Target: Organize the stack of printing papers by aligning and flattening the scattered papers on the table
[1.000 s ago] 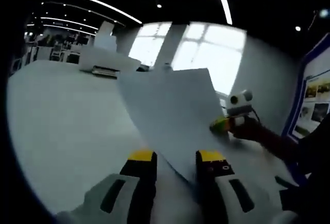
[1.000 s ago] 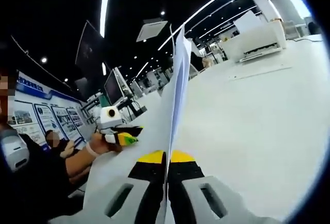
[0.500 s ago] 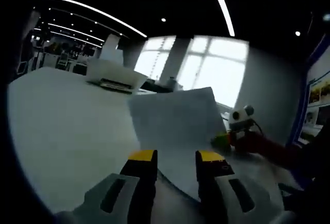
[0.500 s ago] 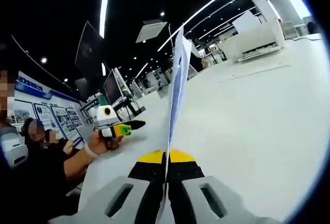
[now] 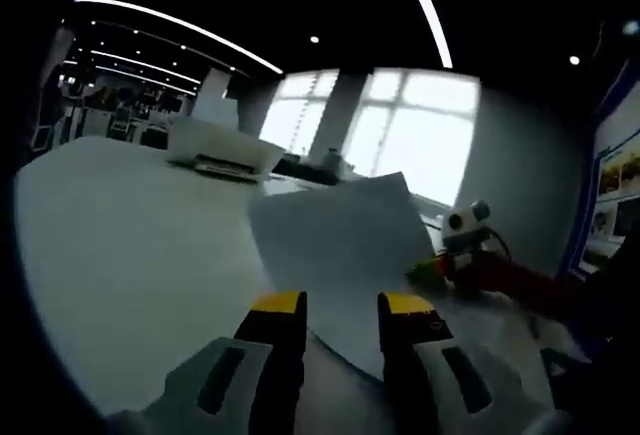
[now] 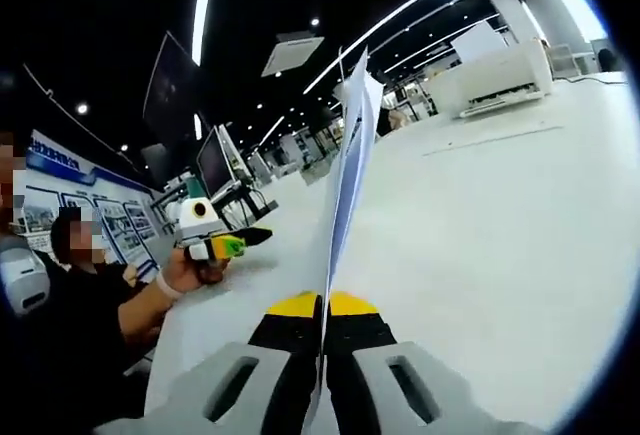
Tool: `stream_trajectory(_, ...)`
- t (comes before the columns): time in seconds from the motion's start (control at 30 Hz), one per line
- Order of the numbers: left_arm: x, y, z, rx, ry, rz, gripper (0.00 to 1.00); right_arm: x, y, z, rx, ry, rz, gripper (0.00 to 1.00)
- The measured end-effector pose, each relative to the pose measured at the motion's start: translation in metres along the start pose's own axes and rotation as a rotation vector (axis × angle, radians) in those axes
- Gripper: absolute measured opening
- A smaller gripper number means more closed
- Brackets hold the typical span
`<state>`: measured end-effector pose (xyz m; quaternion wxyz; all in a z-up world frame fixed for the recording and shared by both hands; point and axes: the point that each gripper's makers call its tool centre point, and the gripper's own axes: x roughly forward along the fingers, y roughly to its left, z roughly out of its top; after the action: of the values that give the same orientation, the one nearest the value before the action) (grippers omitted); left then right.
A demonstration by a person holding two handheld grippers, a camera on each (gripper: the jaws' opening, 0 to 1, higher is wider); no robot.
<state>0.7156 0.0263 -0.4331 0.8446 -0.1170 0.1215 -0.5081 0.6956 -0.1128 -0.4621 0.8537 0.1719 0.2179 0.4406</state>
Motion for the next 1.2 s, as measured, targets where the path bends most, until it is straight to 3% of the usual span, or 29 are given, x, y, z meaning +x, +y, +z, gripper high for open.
stream_trajectory(0.4, 0.020, -0.011, -0.010, 0.078, 0.068, -0.071, 0.06, 0.002, 0.000, -0.003, -0.006, 0.013, -0.003, 0.00)
stream_trajectory(0.53, 0.032, -0.018, -0.021, 0.135, 0.124, -0.093, 0.06, 0.003, -0.001, -0.004, -0.005, 0.019, -0.006, 0.00)
stream_trajectory(0.67, 0.037, -0.022, -0.026, 0.143, 0.148, -0.108, 0.06, 0.004, -0.001, -0.005, -0.003, 0.024, -0.008, 0.00)
stream_trajectory(1.03, 0.037, -0.026, -0.052, 0.195, 0.256, -0.087, 0.06, 0.005, -0.003, -0.008, -0.010, 0.035, -0.021, 0.00)
stream_trajectory(1.2, 0.035, -0.025, -0.048, 0.145, 0.246, -0.086, 0.05, 0.005, -0.004, -0.007, -0.009, 0.032, -0.024, 0.00)
